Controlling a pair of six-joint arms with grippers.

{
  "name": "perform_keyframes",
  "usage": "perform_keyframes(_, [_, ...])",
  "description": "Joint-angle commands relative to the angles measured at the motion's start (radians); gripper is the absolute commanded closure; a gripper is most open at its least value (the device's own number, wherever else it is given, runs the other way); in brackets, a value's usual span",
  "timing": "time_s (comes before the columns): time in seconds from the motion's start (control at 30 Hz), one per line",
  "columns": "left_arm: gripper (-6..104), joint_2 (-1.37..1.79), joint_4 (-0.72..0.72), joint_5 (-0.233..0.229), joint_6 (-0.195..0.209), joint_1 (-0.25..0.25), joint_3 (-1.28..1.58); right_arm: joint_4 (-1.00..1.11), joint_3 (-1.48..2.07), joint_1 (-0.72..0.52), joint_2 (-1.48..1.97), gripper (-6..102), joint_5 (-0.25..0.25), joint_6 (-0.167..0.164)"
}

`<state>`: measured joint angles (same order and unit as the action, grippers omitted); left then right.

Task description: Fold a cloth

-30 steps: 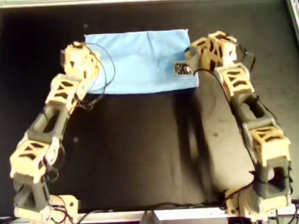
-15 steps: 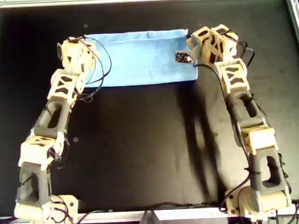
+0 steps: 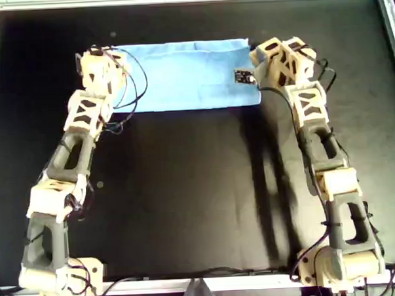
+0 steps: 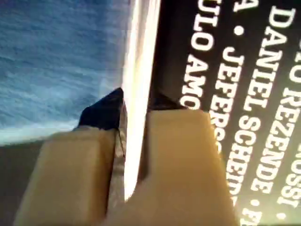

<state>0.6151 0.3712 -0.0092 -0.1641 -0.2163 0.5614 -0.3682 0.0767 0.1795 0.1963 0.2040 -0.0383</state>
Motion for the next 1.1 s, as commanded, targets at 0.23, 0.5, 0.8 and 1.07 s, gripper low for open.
perform_keyframes(0.23, [40, 0.051, -0.008, -0.005, -0.003, 0.028, -0.052, 0.040, -0.098, -0.029, 0.069, 47, -0.002, 0.009])
perform_keyframes(0.5, [38, 0.236, 0.230, -0.006, -0.002, 0.058, -0.031, -0.170, -0.098, -0.190, 0.302, 47, 0.015, 0.012])
perform_keyframes(0.8, [38, 0.752, 0.676, -0.005, 0.018, 0.058, 0.149, -0.923, -0.098, -0.270, 0.827, 46, 0.015, 0.011])
perform_keyframes(1.07, [38, 1.192, 0.962, 0.011, 0.020, 0.043, 0.305, -1.247, -0.098, -0.273, 1.127, 46, 0.014, 0.009])
